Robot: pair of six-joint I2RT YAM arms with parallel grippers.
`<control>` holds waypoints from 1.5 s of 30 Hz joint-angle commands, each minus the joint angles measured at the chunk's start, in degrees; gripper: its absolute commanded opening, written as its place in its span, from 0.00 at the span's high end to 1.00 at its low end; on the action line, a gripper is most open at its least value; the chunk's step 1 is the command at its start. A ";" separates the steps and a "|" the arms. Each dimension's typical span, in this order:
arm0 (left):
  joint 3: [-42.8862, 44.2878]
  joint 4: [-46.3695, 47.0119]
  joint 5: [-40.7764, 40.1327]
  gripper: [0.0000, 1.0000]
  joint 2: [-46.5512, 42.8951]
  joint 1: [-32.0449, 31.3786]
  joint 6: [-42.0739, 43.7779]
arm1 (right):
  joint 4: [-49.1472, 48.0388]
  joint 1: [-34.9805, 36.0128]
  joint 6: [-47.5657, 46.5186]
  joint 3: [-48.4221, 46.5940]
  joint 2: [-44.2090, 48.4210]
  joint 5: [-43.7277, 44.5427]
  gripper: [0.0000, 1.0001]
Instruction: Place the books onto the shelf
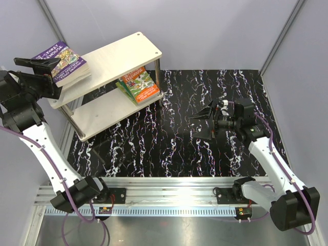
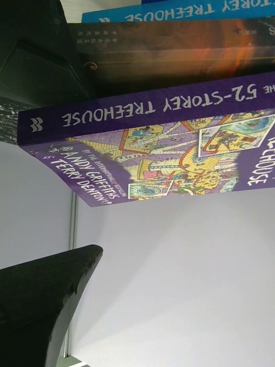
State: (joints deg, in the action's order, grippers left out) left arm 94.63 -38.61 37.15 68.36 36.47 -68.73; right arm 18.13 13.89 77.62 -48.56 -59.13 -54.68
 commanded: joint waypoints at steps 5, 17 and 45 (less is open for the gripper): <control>4.16 -7.44 6.36 0.01 0.64 1.94 -0.27 | -0.46 0.61 -0.19 0.21 1.39 -0.96 0.00; 10.37 -10.86 6.80 0.01 3.53 6.42 3.59 | -0.02 0.61 -0.10 0.65 2.18 -1.14 0.00; 41.51 -35.31 -11.92 0.01 18.39 -2.54 34.97 | 0.50 0.61 -1.69 0.21 -0.28 -0.70 0.00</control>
State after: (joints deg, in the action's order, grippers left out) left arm 133.75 -74.52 29.15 87.11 33.87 -39.16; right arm 18.81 13.89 77.12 -47.86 -59.68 -54.68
